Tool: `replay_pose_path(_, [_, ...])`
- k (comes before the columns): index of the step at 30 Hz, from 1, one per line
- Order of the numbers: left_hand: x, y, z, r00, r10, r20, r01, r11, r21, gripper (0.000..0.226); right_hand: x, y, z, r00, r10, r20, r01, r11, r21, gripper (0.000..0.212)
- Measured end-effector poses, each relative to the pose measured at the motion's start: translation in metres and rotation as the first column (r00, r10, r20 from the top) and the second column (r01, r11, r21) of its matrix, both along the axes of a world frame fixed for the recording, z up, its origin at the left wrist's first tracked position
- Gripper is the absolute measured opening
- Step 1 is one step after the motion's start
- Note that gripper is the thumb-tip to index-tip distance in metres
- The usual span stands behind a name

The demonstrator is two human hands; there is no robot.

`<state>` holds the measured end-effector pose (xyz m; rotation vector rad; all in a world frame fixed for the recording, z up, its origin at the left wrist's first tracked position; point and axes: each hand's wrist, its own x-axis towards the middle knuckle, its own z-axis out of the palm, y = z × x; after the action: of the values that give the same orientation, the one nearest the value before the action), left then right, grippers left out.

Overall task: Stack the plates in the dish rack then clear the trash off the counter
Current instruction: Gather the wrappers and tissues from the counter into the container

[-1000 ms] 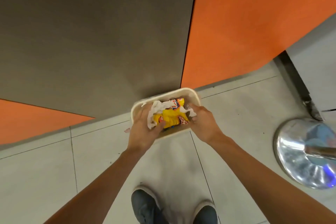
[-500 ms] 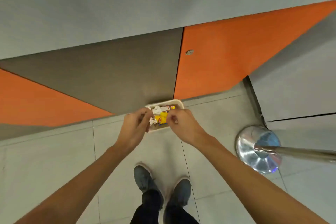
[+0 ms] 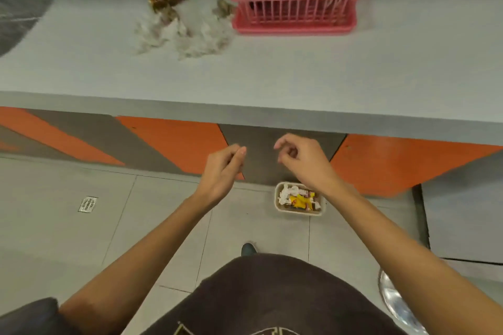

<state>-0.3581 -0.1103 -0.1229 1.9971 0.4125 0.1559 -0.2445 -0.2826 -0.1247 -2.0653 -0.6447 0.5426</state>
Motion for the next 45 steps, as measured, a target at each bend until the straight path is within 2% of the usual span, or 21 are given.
replay_pose_path(3, [-0.01,0.043,0.029,0.99,0.133,0.036,-0.131,0.99,-0.051,0.038,0.009,0.027,0.036,1.0,0.03,-0.009,-0.029,0.999,0.037,0.021])
replay_pose_path(9, [0.014,0.146,0.059,0.963,0.265,0.045,-0.266,0.964,0.02,0.014,0.062,0.1,0.086,0.987,0.008,0.163,-0.015,0.999,0.039,0.02])
replay_pose_path(13, [0.054,0.223,0.055,0.963,0.264,0.06,-0.268,0.961,0.063,0.009,0.095,0.172,0.087,0.984,0.017,0.176,0.0,0.995,-0.096,0.046])
replay_pose_path(16, [0.091,0.272,0.053,0.979,0.188,0.076,-0.197,0.969,0.15,0.01,0.116,0.23,0.076,0.985,0.024,0.168,0.012,0.978,-0.211,0.063])
replay_pose_path(21, [0.159,0.317,0.046,0.997,0.017,0.069,-0.039,0.945,0.324,0.021,0.145,0.307,0.056,0.957,0.039,0.288,0.075,0.925,-0.374,0.064])
replay_pose_path(24, [0.191,0.347,0.044,0.996,0.075,0.053,-0.089,0.927,0.364,0.021,0.151,0.349,0.045,0.905,0.079,0.419,0.126,0.889,-0.44,0.077])
replay_pose_path(27, [0.209,0.391,0.028,0.978,0.208,-0.026,-0.155,0.801,0.578,0.038,0.154,0.384,0.027,0.945,0.026,0.327,0.146,0.859,-0.491,0.086])
replay_pose_path(29, [0.212,0.414,0.014,0.949,0.28,-0.146,-0.138,0.785,0.604,0.06,0.155,0.395,0.01,0.947,0.039,0.319,0.155,0.814,-0.56,0.079])
replay_pose_path(31, [0.213,0.423,-0.003,0.933,0.272,-0.238,-0.111,0.842,0.528,0.068,0.153,0.397,-0.005,0.906,0.085,0.414,0.194,0.787,-0.586,0.06])
replay_pose_path(33, [0.208,0.424,-0.021,0.953,0.208,-0.218,-0.07,0.856,0.512,0.06,0.156,0.396,-0.016,0.858,0.078,0.508,0.23,0.826,-0.515,0.046])
replay_pose_path(36, [0.194,0.422,-0.039,0.991,0.136,-0.007,-0.109,0.82,0.562,0.042,0.167,0.393,-0.019,0.823,0.106,0.558,0.191,0.874,-0.447,0.033])
replay_pose_path(38, [0.185,0.421,-0.043,0.984,0.14,0.111,-0.177,0.85,0.496,0.029,0.173,0.389,-0.018,0.846,0.081,0.526,0.152,0.911,-0.384,0.025])
replay_pose_path(41, [0.182,0.419,-0.037,0.981,0.132,0.14,-0.176,0.906,0.384,0.01,0.173,0.385,-0.007,0.906,-0.026,0.422,0.12,0.973,-0.197,0.014])
replay_pose_path(42, [0.181,0.416,-0.035,0.981,0.128,0.143,-0.17,0.923,0.345,0.007,0.173,0.383,-0.004,0.92,-0.058,0.387,0.118,0.984,-0.134,0.017])
replay_pose_path(45, [0.178,0.408,-0.025,0.968,0.175,0.181,-0.205,0.965,0.161,0.012,0.171,0.377,0.008,0.941,-0.192,0.279,0.178,0.981,0.072,0.046])
